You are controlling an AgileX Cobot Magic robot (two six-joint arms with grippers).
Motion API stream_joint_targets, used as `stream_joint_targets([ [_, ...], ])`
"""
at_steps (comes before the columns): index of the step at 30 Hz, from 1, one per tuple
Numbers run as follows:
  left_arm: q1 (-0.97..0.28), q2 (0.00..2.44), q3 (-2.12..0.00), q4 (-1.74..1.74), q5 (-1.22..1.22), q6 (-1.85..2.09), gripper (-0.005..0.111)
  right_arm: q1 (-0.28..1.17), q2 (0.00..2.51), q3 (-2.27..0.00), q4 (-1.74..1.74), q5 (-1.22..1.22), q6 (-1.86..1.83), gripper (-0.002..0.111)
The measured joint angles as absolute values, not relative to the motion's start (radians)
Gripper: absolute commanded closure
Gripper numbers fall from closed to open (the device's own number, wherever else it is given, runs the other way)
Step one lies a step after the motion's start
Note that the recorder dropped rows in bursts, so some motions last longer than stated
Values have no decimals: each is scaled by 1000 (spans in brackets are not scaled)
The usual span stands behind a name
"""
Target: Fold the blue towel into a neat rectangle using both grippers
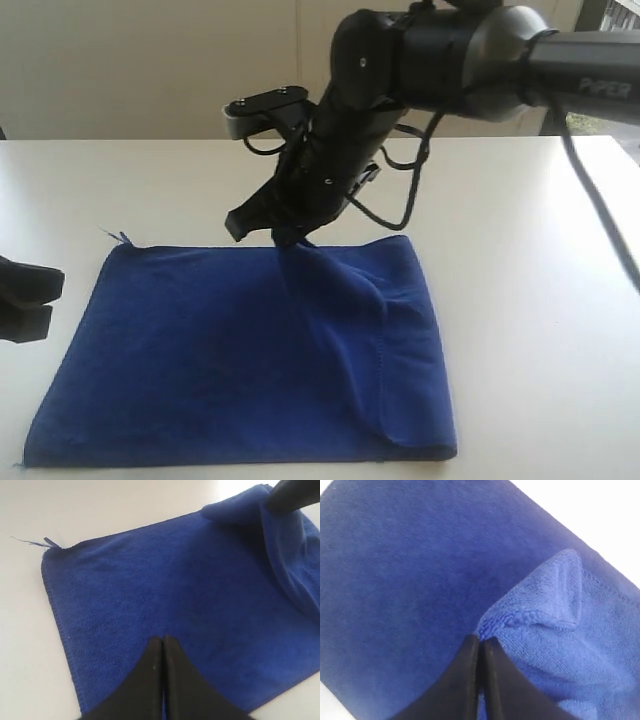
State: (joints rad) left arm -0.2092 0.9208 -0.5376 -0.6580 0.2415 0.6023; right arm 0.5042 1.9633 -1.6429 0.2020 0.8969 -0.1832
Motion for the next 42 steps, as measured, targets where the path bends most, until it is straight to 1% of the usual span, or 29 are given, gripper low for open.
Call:
stream_joint_targets([
  [11,-209,921,-441,-681,96,602,107,612,2103,-1849,215,901,-158,108],
  [21,-209,921,-437,-687,56,602,107,671,2188,-2008,263,901,-156,108],
  [35,-207,914,-437,-703,-85,602,107,689,2283,-2043,333,862,-135,108],
  [42,-115,864,-437,-713,-87,602,107,694,2312,-2068,398,813,-145,108],
])
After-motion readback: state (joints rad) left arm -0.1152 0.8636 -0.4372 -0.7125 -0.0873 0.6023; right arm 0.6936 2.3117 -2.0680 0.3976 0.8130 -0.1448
